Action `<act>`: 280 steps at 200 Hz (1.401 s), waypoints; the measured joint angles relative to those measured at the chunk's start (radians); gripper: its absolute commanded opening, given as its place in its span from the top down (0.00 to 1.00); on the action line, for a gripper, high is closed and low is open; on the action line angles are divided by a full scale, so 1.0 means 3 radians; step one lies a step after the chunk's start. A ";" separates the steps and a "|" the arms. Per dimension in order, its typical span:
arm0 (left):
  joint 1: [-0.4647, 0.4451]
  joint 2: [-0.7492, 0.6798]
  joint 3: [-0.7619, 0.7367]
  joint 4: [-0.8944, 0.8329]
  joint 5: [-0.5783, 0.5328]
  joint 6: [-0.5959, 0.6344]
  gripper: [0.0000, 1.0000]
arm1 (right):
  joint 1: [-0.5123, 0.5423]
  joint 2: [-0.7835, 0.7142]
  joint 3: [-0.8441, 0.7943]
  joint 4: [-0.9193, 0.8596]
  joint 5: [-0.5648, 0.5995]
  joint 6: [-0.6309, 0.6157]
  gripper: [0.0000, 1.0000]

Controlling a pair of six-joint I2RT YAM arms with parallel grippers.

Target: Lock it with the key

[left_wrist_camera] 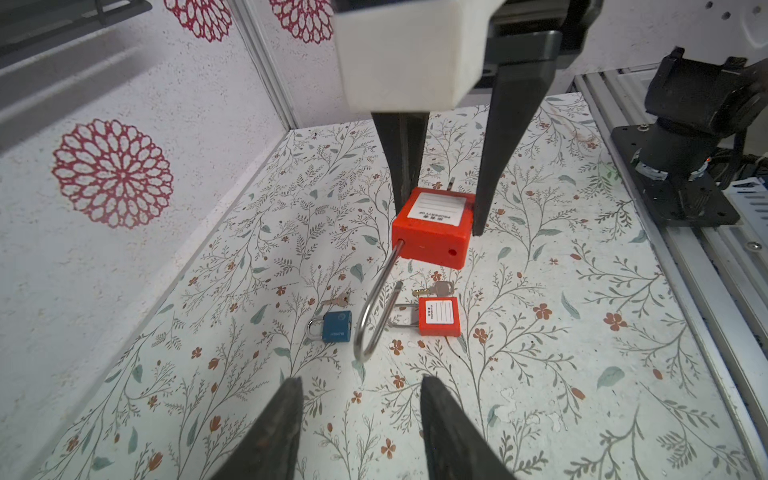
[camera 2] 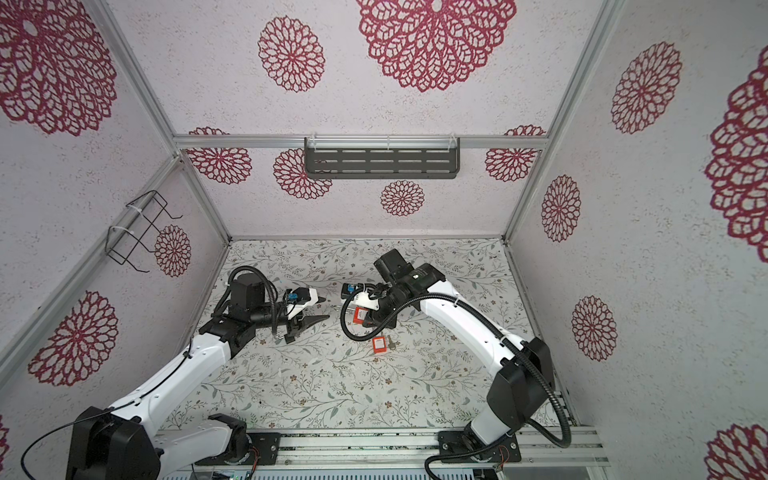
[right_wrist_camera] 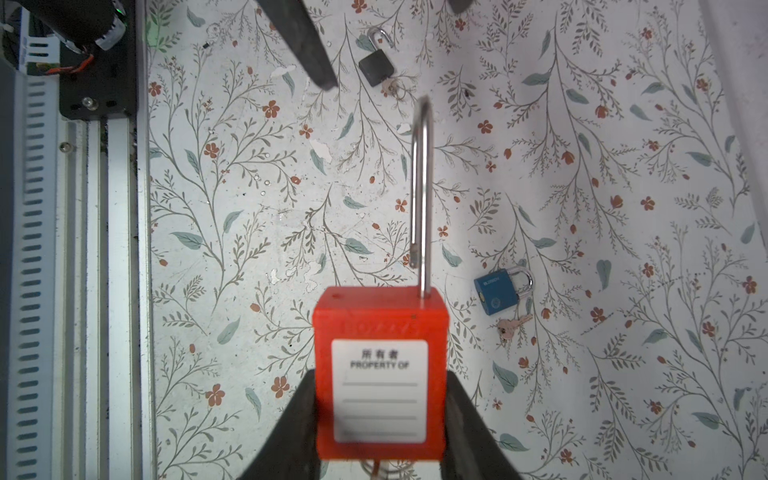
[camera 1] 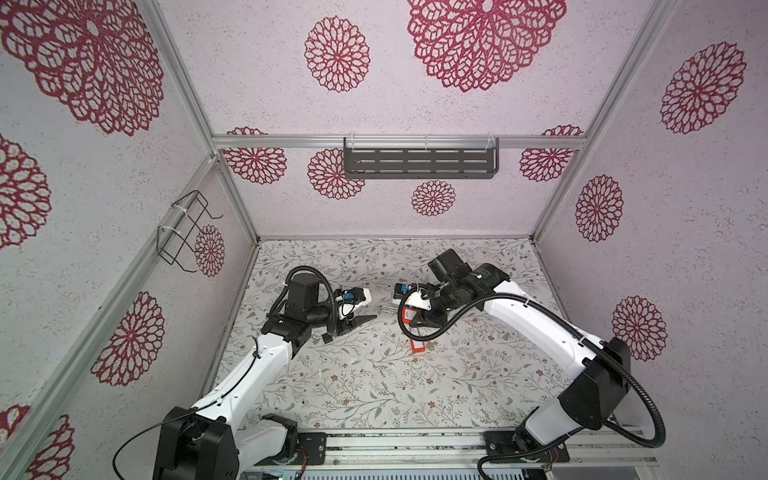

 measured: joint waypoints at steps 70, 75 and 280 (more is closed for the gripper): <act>-0.0137 0.0181 0.0192 -0.0156 0.0057 0.0099 0.62 | 0.0003 -0.0028 -0.0032 0.0067 -0.0028 -0.0004 0.84; -0.0146 0.0195 0.0198 -0.0178 0.0056 0.0109 0.63 | 0.0003 -0.0028 -0.0032 0.0071 -0.0031 -0.0005 0.84; -0.0261 0.0421 0.0458 -0.0615 0.0017 0.0273 0.79 | 0.0028 -0.0299 -0.0304 0.0328 0.0009 -0.0090 0.84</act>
